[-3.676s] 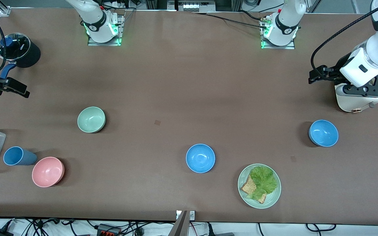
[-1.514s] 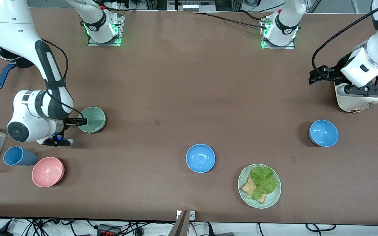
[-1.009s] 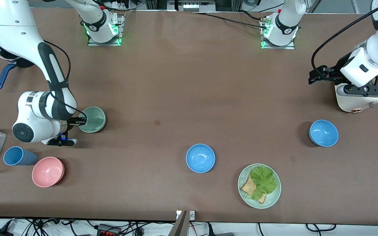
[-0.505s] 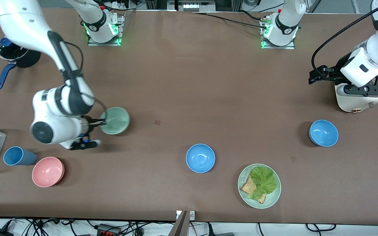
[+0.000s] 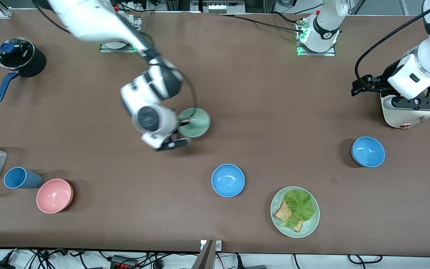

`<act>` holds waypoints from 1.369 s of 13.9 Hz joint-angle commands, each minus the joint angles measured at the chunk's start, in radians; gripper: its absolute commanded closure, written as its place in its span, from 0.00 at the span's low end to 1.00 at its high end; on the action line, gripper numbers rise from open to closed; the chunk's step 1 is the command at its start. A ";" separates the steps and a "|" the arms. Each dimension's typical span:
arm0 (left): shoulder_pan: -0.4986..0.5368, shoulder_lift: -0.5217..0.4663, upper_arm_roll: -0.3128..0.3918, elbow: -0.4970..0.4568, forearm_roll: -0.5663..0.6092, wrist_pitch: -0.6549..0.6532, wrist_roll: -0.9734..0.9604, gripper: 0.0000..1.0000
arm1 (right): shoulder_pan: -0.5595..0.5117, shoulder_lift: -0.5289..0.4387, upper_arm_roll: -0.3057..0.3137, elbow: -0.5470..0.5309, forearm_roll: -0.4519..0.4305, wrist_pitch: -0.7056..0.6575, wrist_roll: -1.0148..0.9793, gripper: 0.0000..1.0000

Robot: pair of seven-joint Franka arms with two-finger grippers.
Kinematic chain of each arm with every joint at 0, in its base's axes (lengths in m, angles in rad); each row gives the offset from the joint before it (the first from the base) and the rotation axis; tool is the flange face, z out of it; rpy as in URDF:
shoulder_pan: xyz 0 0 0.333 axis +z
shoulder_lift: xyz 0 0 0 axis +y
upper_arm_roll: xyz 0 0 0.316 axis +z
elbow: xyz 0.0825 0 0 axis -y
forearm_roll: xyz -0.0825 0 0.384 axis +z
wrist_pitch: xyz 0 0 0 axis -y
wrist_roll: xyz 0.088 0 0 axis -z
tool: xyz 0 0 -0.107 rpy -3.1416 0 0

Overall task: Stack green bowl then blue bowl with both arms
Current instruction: 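Carry the green bowl to the table middle with the right gripper, then release the green bowl while the left gripper reaches the blue bowl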

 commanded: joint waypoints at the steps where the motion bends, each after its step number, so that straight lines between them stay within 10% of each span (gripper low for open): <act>1: 0.007 0.010 0.004 0.012 0.018 0.004 -0.011 0.00 | 0.046 0.044 -0.006 0.015 0.005 0.070 0.074 1.00; 8: 0.013 0.051 0.010 0.040 0.023 0.005 -0.008 0.00 | 0.085 0.066 -0.005 0.003 0.038 0.057 0.094 0.94; 9: 0.014 0.063 0.010 0.038 0.035 0.009 -0.008 0.00 | 0.083 0.066 -0.005 0.006 0.070 0.057 0.132 0.32; 10: 0.024 0.077 0.012 0.038 0.040 0.019 -0.008 0.00 | 0.083 0.061 -0.005 0.012 0.091 0.057 0.159 0.00; 19: 0.082 0.119 0.010 0.040 0.028 0.031 0.162 0.00 | -0.194 -0.063 -0.016 0.311 0.066 -0.352 0.161 0.00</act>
